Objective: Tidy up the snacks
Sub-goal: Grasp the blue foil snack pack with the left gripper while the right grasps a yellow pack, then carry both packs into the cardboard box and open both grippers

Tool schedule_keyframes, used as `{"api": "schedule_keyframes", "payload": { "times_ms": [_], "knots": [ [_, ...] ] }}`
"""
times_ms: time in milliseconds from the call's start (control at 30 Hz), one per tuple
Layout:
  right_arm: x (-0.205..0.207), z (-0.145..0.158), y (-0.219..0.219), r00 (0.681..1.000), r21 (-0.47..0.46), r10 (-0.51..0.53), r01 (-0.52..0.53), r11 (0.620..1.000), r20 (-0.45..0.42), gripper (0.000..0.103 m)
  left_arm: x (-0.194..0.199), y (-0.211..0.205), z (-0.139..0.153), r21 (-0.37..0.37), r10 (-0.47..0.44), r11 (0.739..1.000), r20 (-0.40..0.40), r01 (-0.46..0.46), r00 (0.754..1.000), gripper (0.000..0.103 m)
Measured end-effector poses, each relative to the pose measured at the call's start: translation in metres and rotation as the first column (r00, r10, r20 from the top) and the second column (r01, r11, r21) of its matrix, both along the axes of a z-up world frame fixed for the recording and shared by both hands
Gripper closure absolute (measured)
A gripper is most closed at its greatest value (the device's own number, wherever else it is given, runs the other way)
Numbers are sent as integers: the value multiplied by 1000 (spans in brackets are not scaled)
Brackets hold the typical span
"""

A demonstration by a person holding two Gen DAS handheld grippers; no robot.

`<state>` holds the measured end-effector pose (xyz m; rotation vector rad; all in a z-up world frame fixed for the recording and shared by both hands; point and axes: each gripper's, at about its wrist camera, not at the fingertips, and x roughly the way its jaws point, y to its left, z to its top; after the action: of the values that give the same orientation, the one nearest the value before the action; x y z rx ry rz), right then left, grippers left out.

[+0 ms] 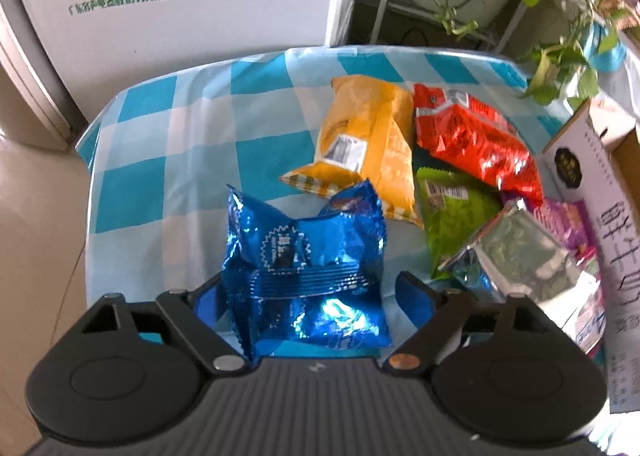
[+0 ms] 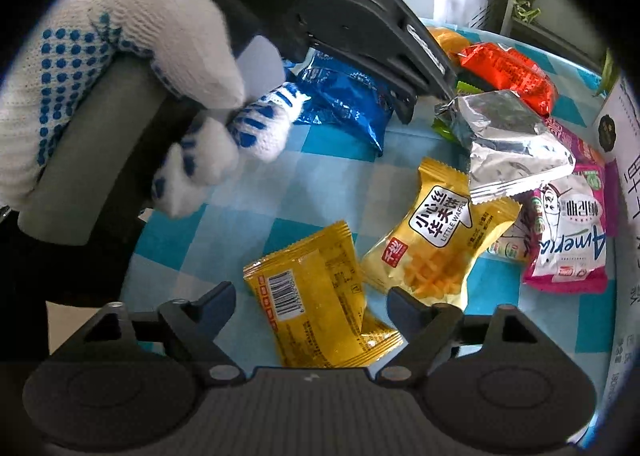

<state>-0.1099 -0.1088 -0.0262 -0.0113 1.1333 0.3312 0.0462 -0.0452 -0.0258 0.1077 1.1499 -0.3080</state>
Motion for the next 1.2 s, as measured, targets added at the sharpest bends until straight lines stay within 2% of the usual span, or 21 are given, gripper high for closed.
{"api": "schedule_keyframes", "payload": {
  "times_ms": [100, 133, 267, 533, 667, 867, 1200],
  "knots": [
    [-2, -1, 6, 1000, -37, 23, -22, 999, 16, 29, -5, -2, 1, 12, -32, 999, 25, 32, 999, 29],
    [-3, -1, 7, 999, -51, 33, -31, 998, 27, 35, -7, 0, 2, 0, -36, 999, 29, 36, 999, 31],
    [-3, 1, 6, 1000, -20, 14, -13, 1000, 24, 42, -9, 9, 7, -51, -24, 998, 24, 25, 999, 35],
    [2, 20, -14, 996, 59, -45, 41, 997, 72, 43, -23, 34, 36, -125, 23, 992, 98, -11, 995, 35],
    [6, 31, -28, 990, 91, -92, 83, 992, 106, 43, -35, 48, 46, -129, 68, 991, 161, -47, 985, 35],
    [3, 48, -44, 977, 123, -156, 139, 983, 142, 43, -46, 62, 38, -161, 128, 981, 135, -106, 982, 35],
    [-2, 64, -66, 952, 154, -261, 238, 959, 157, 43, -71, 52, 29, -130, 90, 989, 140, -72, 986, 35]
  ]
}}
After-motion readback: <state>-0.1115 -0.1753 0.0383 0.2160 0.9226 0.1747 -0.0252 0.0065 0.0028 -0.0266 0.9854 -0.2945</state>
